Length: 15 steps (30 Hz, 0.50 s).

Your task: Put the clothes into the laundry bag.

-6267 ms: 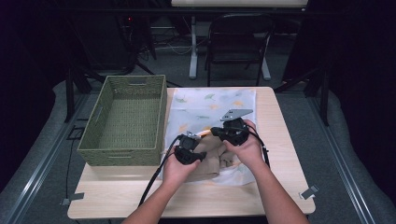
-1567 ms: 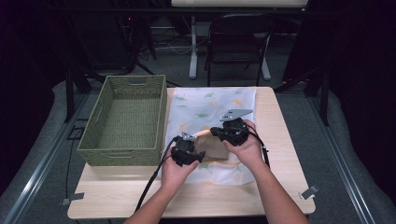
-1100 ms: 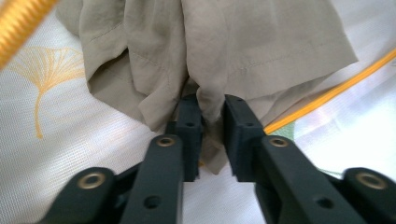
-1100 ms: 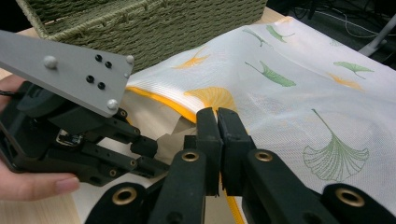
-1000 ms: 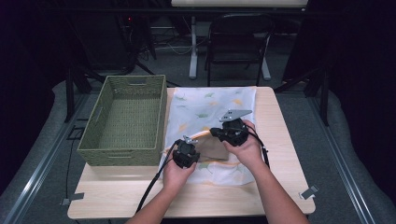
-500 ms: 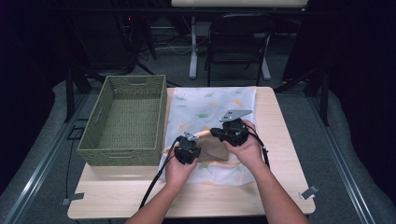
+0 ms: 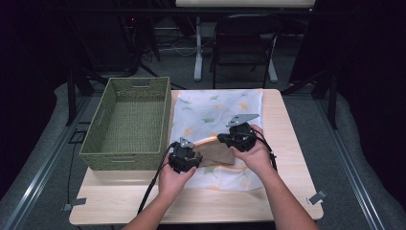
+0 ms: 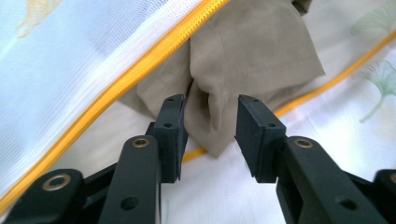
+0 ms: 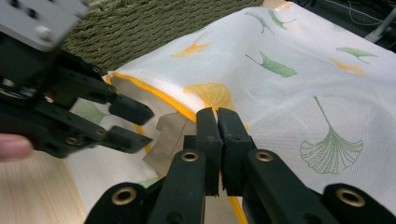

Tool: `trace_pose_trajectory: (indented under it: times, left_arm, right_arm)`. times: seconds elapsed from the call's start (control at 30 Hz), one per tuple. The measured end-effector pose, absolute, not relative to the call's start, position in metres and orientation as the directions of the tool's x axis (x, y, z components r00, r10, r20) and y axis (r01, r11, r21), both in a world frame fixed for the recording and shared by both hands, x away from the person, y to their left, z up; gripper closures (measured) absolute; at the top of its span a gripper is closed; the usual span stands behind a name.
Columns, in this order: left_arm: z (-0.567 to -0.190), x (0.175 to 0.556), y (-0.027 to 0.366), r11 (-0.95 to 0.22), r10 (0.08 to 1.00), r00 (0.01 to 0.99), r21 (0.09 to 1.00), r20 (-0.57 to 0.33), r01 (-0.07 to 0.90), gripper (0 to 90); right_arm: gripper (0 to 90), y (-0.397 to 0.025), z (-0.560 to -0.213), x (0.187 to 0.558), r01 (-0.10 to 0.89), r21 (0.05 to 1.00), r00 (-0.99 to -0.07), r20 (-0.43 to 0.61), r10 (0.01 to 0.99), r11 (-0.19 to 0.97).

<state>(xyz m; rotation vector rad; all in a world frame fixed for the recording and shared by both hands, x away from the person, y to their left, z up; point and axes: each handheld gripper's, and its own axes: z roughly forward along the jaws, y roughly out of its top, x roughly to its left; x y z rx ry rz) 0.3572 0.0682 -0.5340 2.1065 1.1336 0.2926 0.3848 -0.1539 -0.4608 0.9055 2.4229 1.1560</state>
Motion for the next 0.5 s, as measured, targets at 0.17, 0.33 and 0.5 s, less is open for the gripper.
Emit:
trace_pose_trajectory:
  times: [0.17,0.33,0.5]
  left_arm:
    - [-0.525,0.346,0.083,-0.390,0.786,0.609,0.679,-0.105,0.621,58.1]
    - [-0.522,0.337,0.103,-0.386,0.783,0.610,0.675,-0.120,0.629,55.0]
    - [-0.523,0.330,0.119,-0.375,0.783,0.609,0.681,-0.131,0.629,53.7]
  right_arm:
    - [87.4,-0.153,-0.464,0.384,0.419,0.774,-0.749,0.000,0.663,0.474]
    - [85.5,-0.152,-0.469,0.381,0.428,0.764,-0.750,0.001,0.662,0.483]
    - [85.0,-0.153,-0.471,0.377,0.430,0.763,-0.742,-0.005,0.671,0.482]
